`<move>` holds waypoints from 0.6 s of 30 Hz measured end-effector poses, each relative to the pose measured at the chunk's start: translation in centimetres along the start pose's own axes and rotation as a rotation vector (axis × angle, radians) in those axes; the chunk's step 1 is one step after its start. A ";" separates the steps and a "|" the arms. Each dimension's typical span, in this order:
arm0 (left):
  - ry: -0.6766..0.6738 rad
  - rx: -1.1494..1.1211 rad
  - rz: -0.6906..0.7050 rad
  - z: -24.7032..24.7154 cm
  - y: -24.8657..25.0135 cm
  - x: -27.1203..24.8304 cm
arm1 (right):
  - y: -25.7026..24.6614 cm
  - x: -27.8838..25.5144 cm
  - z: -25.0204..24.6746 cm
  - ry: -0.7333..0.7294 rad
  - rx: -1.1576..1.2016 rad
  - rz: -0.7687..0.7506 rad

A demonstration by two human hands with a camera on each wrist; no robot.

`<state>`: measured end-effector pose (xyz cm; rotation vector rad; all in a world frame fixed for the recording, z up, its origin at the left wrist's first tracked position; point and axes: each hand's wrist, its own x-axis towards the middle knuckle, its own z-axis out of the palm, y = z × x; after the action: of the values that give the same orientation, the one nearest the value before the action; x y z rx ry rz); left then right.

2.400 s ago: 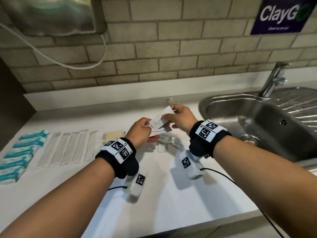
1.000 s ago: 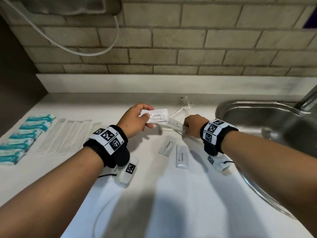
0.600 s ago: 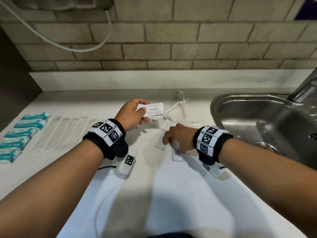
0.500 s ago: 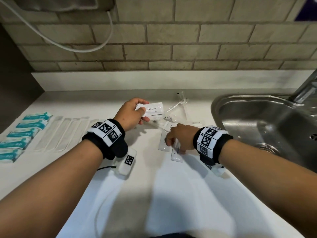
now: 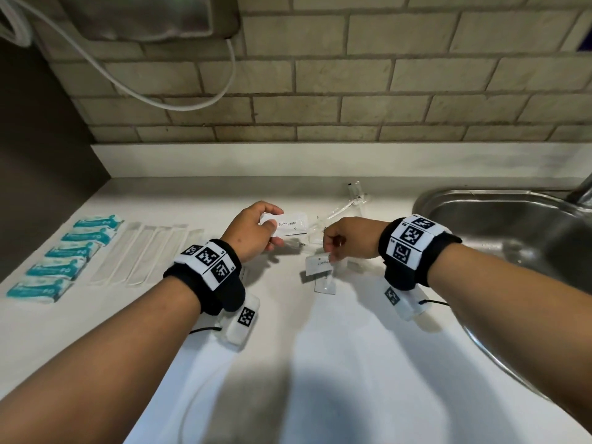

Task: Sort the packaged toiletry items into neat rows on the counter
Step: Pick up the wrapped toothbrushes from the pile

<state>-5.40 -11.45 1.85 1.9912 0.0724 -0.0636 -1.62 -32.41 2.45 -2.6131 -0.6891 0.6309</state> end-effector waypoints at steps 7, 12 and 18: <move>-0.003 0.020 -0.032 0.1 -0.2 0.7 | 0.2 0.1 -0.3 -0.038 0.121 0.066; -0.006 0.024 -0.048 0.1 -0.2 0.9 | -0.1 0.5 -0.6 0.043 0.072 0.022; -0.014 0.051 -0.069 0.1 -0.5 0.7 | -0.1 1.1 -0.9 0.020 0.156 0.030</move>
<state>-4.73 -11.33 1.31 2.0393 0.1316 -0.1257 -0.32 -31.96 2.90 -2.4865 -0.5712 0.6394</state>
